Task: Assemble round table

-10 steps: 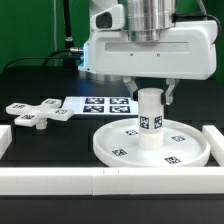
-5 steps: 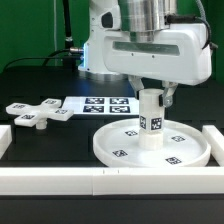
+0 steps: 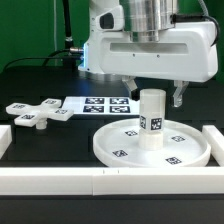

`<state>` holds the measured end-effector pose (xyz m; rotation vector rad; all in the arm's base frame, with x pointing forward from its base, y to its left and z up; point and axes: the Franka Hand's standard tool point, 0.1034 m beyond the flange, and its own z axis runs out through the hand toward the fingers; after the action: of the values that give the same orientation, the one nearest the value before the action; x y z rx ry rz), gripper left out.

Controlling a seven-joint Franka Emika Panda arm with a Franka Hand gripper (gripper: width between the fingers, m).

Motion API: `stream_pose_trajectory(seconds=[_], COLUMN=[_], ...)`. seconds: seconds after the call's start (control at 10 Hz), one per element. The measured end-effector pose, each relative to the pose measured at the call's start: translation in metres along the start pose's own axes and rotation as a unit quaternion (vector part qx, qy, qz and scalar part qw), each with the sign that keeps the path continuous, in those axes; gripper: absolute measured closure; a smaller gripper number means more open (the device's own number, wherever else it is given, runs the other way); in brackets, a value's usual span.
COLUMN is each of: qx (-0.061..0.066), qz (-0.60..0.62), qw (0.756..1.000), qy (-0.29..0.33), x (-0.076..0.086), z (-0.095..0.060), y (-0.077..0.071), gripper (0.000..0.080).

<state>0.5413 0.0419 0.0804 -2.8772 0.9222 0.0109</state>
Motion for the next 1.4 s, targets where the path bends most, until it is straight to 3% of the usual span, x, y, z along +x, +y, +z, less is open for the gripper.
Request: stream_pose_trajectory(seconds=[0.2, 0.4, 0.6, 1.1, 1.2, 1.4], qx=[0.0, -0.009, -0.013, -0.015, -0.029, -0.04], qz=[-0.071, -0.197, -0.309, -0.457, -0.547, -0.644], qw=[0.998, 0.98, 0.951, 0.89, 0.837, 0.764], qy=[0.0, 0.002, -0.001, -0.004, -0.006, -0.009], x=[0.0, -0.0002, -0.0003, 0.0006, 0.0012, 0.0], z=[0.0, -0.0002, -0.0005, -0.0003, -0.0008, -0.001], y=[0.0001, -0.0004, -0.0004, 0.0011, 0.0014, -0.0027], gripper=[0.0151, 0.0151, 0.0151, 0.0151, 0.0151, 0.0151])
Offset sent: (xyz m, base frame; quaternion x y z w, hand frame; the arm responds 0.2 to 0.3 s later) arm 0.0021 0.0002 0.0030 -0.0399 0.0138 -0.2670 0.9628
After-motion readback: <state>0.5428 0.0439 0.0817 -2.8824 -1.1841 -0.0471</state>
